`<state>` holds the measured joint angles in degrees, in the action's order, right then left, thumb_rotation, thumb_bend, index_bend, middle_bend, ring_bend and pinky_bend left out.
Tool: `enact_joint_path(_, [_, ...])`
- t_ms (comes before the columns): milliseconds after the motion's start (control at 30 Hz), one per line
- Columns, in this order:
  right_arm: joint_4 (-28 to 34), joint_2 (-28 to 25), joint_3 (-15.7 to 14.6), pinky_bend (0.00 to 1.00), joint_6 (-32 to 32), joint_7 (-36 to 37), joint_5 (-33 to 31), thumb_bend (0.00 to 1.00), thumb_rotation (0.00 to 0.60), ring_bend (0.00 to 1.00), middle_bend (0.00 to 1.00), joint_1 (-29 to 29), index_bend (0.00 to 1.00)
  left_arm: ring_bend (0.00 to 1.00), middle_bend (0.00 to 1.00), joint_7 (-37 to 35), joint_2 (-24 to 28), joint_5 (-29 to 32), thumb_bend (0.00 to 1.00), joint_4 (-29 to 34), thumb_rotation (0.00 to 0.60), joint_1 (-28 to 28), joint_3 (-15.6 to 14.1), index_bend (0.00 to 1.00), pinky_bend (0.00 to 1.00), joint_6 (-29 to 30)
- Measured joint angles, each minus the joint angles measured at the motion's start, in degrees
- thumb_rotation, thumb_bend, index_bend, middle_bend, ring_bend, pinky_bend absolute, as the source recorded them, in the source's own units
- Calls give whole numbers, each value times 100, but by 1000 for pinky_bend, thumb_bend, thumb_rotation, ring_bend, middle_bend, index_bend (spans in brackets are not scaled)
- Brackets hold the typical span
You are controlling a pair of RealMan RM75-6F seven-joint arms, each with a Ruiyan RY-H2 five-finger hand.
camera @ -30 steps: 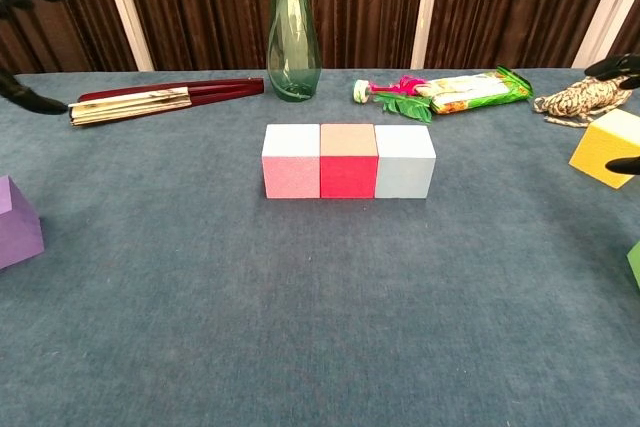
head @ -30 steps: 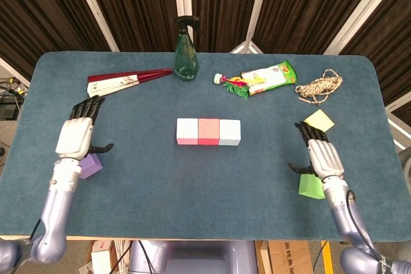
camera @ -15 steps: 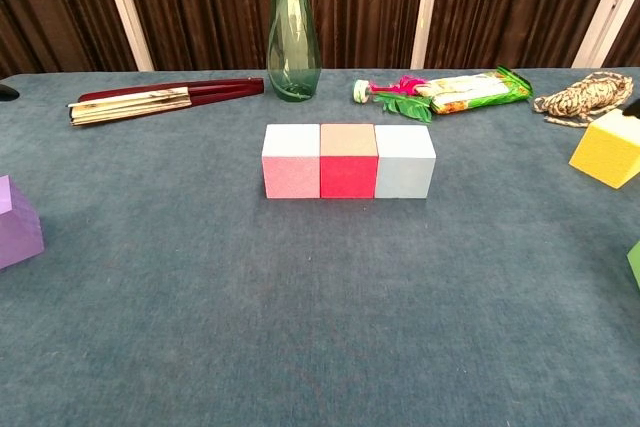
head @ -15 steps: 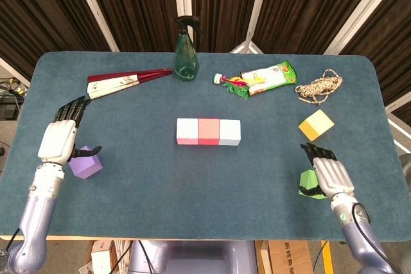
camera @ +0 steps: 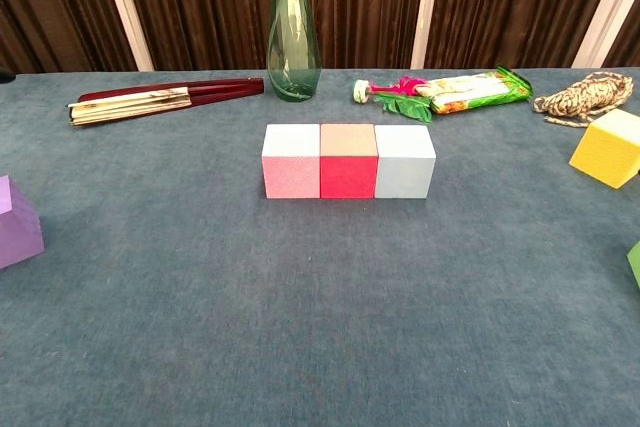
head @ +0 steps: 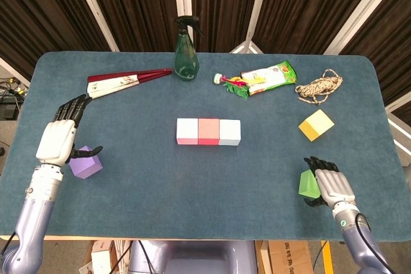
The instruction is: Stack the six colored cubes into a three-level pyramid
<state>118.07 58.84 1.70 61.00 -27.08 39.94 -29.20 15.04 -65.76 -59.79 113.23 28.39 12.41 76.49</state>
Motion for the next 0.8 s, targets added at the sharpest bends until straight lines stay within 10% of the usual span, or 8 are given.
enact_joint_path(500, [-550,417,-130,0,59,33,-68,256,600,3,5,-8,0,0,0,1,-4,4,65,9,600,-43,40,0,0,-80])
enact_joint_path(633, [-854,629,-154,10,58,12,-33,257,600,115,135,-14,0,0,0,-10,-3,8,65,5,600,-53,60,0,0,-82])
enact_joint_path(800, [-1156,830,-173,339,55,-27,-46,257,600,402,374,-24,169,0,0,-40,2,16,65,1,600,-66,93,0,0,-82])
